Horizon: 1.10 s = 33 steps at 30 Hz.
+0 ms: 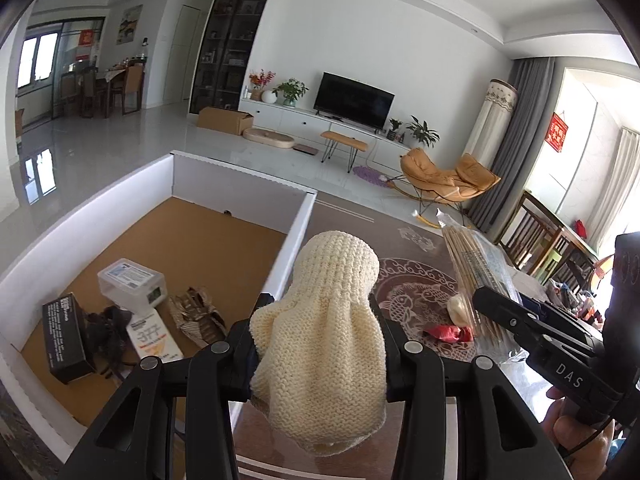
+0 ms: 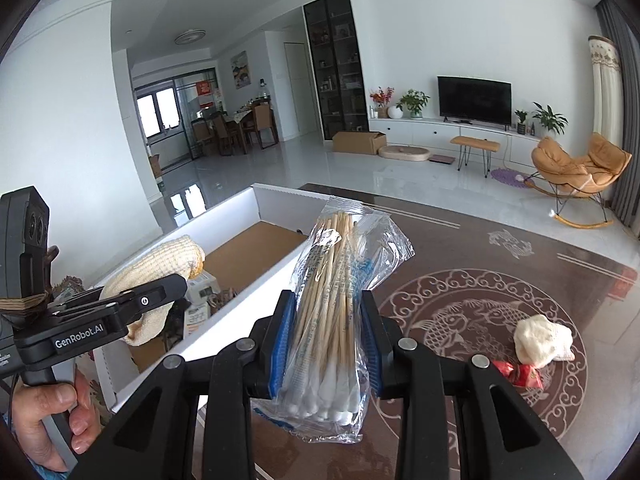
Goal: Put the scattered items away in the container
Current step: 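Carry the knit bag and swab bag over the white cardboard box with both tools, then open both tools to drop the knit bag and swab bag inside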
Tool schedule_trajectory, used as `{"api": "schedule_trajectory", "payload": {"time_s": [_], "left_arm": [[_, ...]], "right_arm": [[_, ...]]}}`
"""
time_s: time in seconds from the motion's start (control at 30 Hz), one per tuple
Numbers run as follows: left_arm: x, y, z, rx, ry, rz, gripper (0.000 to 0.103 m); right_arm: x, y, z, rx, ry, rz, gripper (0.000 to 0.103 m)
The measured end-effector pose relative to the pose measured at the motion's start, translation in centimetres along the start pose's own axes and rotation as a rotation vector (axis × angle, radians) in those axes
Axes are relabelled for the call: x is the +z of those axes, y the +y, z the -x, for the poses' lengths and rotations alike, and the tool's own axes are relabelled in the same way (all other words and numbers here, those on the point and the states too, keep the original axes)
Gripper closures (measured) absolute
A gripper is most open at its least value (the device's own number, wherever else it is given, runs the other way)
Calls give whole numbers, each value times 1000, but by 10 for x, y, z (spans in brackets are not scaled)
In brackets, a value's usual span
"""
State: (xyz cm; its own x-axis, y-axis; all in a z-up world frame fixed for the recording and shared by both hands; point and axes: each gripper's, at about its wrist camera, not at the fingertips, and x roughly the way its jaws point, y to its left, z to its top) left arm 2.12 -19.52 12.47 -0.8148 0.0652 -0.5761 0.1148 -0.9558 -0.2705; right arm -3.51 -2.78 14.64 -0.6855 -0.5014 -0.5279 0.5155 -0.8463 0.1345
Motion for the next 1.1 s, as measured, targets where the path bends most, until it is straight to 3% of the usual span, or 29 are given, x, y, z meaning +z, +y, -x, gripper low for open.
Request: {"api": "schedule_trajectory", "payload": {"time_s": [0.17,0.3,0.43,0.57,0.63,0.67,0.7,0.73,0.77,1.1], "left_arm": [[18,70,-16,128,38,95,60],[28,104,-46,193,92,144,60],[41,120,-82,211,144,165,60],[53,123,-119,231,191,164,59],[55,126,-137,243,225,175,54],[55,127,-146,257,243,181,48],[53,126,-152,274,261,186,46],[50,127,-157,288,272,191,37],[48,127,-159,296,276,194,28],[39,112,-137,332,246,167,18]], "right_arm": [[43,69,-65,131,24,91,71],[64,108,-140,163,105,156,71],[72,112,-212,132,212,171,71],[74,97,-254,61,259,156,71],[76,87,-268,27,280,130,63],[77,83,-276,1,300,124,55],[77,80,-282,-13,318,121,33],[77,77,-285,-11,329,124,29],[77,77,-286,-4,330,136,29],[65,80,-229,2,186,159,29]]}}
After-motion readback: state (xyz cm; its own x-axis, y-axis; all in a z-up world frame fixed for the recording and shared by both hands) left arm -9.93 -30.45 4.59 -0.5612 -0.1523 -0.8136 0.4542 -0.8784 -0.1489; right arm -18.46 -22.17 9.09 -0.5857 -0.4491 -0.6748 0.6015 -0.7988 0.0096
